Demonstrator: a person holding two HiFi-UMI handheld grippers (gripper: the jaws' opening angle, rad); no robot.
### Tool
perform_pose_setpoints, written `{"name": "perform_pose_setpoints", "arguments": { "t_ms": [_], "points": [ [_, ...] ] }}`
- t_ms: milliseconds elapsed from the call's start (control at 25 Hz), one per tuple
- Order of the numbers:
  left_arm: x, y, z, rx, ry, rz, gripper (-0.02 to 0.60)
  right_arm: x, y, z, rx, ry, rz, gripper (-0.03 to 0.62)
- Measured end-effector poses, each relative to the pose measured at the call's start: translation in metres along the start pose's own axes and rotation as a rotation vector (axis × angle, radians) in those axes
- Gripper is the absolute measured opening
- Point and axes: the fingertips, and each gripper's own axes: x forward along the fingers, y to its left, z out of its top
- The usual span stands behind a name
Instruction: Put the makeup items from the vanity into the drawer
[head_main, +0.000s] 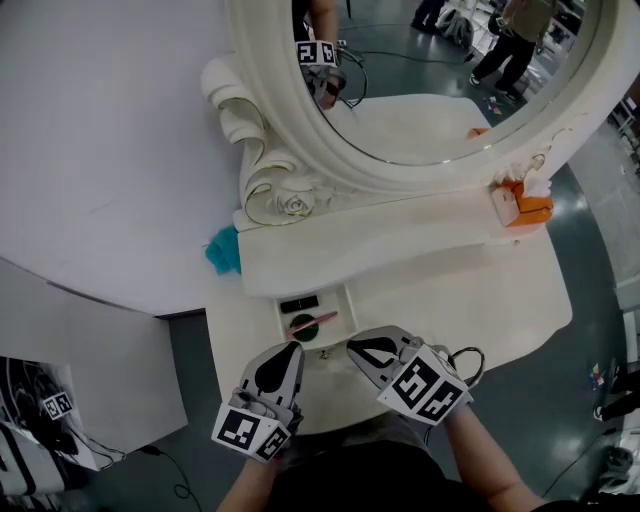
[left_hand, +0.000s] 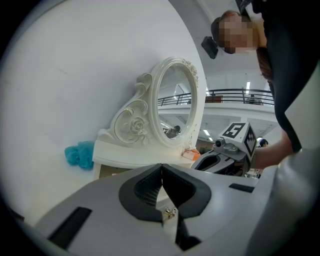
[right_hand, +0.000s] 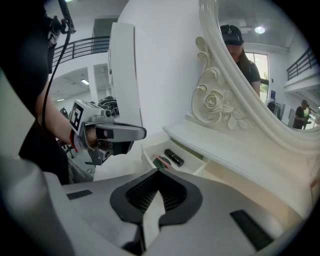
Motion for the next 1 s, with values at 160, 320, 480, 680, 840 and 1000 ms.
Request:
{"name": "perform_pose_setpoints", "arguments": {
  "t_ms": [160,320,480,680,840,1000],
  "points": [
    [-0.005,-0.015,0.0,-0.005,-0.017,0.042,0.015,-0.015,0.002,-0.003,-0.03,-0.018,-0.005,0.021],
    [-0.008,-0.037,-0.004,-0.014,-0.039,0.067,0.015,-0.035,0.006,-0.017,-0.016,-0.037,-0.007,0.021],
    [-0.01,-0.061,-0.014,-0.023,-0.051,0.084,0.015,-0.057,0.014,-0.035,-0.001,-0.043,-0.001,0.021],
    [-0.013,-0.095,-0.025,-0.017,-0.053,0.09,0.015,-0.082,0.021,-0.054,0.017,-0.073,0.001,0.021],
    [-0.017,-0.12,-0.036,-0.019,-0.048,0.1,0.015,-0.101,0.032,-0.068,0.067,-0.106,0.018,0.021],
    [-0.018,-0.146,-0.048,-0.019,-0.039,0.088,0.015,-0.12,0.039,-0.089,0.093,-0.112,0.01,0.021]
  ]
}}
